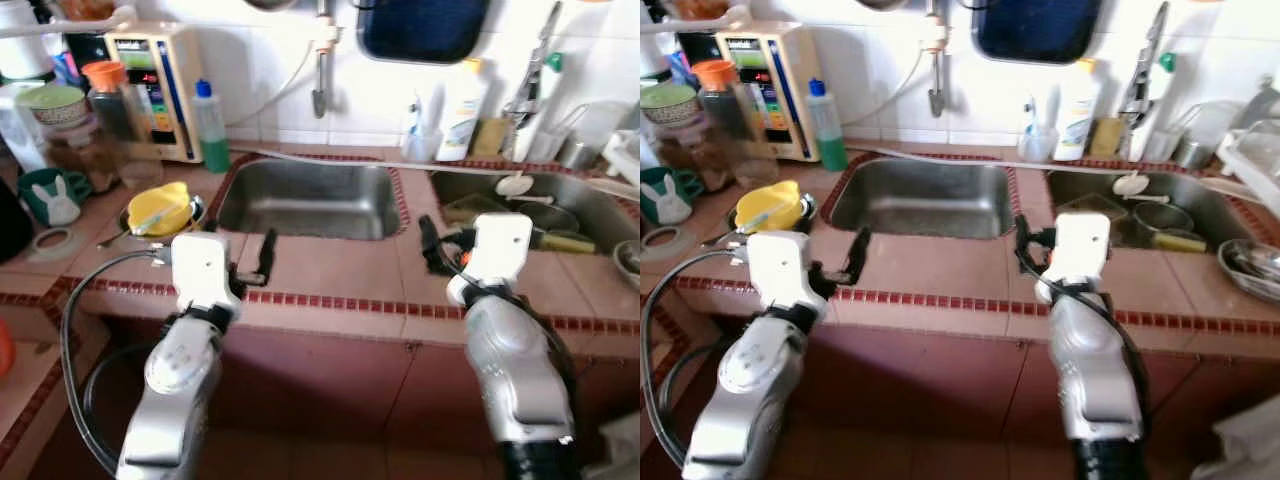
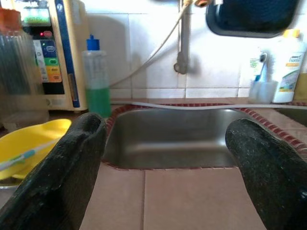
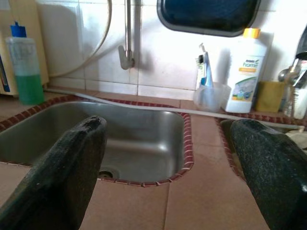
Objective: Kitchen organization
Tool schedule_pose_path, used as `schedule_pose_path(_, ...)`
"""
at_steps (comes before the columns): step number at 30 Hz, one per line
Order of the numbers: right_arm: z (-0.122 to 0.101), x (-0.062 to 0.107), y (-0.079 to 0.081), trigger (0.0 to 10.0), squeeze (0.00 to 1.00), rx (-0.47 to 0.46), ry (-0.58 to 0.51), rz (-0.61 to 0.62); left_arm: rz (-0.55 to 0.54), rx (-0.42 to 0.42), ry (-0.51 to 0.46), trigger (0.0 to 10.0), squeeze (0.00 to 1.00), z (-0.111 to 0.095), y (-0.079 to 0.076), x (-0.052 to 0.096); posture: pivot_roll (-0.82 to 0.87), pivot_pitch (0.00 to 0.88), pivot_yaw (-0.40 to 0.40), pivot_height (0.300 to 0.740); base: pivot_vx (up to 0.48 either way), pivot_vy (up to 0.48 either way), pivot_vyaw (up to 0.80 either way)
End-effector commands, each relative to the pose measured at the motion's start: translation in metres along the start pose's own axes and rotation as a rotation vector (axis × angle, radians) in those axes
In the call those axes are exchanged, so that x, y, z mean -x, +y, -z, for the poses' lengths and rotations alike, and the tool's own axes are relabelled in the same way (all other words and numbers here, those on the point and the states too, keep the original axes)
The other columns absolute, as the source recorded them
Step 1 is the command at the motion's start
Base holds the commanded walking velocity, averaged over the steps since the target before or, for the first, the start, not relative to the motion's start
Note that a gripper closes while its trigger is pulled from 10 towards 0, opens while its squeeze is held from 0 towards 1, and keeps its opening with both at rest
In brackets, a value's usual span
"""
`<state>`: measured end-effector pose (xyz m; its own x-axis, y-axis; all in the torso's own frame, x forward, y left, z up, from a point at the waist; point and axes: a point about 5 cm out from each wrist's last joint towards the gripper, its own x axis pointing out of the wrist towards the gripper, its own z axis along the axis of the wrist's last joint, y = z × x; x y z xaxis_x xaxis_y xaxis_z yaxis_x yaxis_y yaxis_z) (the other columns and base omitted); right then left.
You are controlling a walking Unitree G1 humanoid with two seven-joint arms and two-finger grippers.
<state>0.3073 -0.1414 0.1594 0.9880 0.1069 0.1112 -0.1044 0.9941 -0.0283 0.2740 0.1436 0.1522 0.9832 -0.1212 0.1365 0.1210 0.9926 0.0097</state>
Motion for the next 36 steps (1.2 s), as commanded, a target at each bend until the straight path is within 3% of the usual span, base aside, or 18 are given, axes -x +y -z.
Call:
schedule_pose_path(1, 0.000, 0.001, -0.011, 10.0, 0.00, 0.015, 0.001, 0.035, 0.026, 0.008, -0.011, 10.0, 0.00, -0.003, -0.008, -0.002, 0.03, 0.000, 0.007, 0.740, 0.330, 0.000, 0.00)
schedule_pose_path(15, 0.000, 0.000, -0.010, 10.0, 0.00, 0.016, 0.000, 0.029, -0.035, -0.031, -0.006, 10.0, 0.00, -0.001, -0.002, -0.003, 0.03, 0.000, 0.003, 0.740, 0.066, 0.000, 0.00)
schedule_pose_path(24, 0.000, 0.000, -0.010, 10.0, 0.00, 0.014, 0.000, 0.024, -0.228, -0.145, -0.004, 10.0, 0.00, -0.002, 0.019, -0.006, 0.04, 0.000, 0.005, 0.740, 0.000, 0.000, 0.00)
schedule_pose_path(30, -0.001, -0.001, -0.008, 10.0, 0.00, 0.001, 0.001, 0.006, -0.289, -0.176, 0.011, 10.0, 0.00, 0.001, 0.027, -0.006, 0.03, 0.000, 0.005, 0.740, 0.000, 0.000, 0.00)
schedule_pose_path(36, -0.005, 0.000, 0.004, 10.0, 0.00, -0.037, -0.004, -0.070, -0.298, -0.168, 0.012, 10.0, 0.00, 0.000, 0.028, -0.007, 0.03, 0.000, 0.004, 0.740, 0.000, 0.000, 0.00)
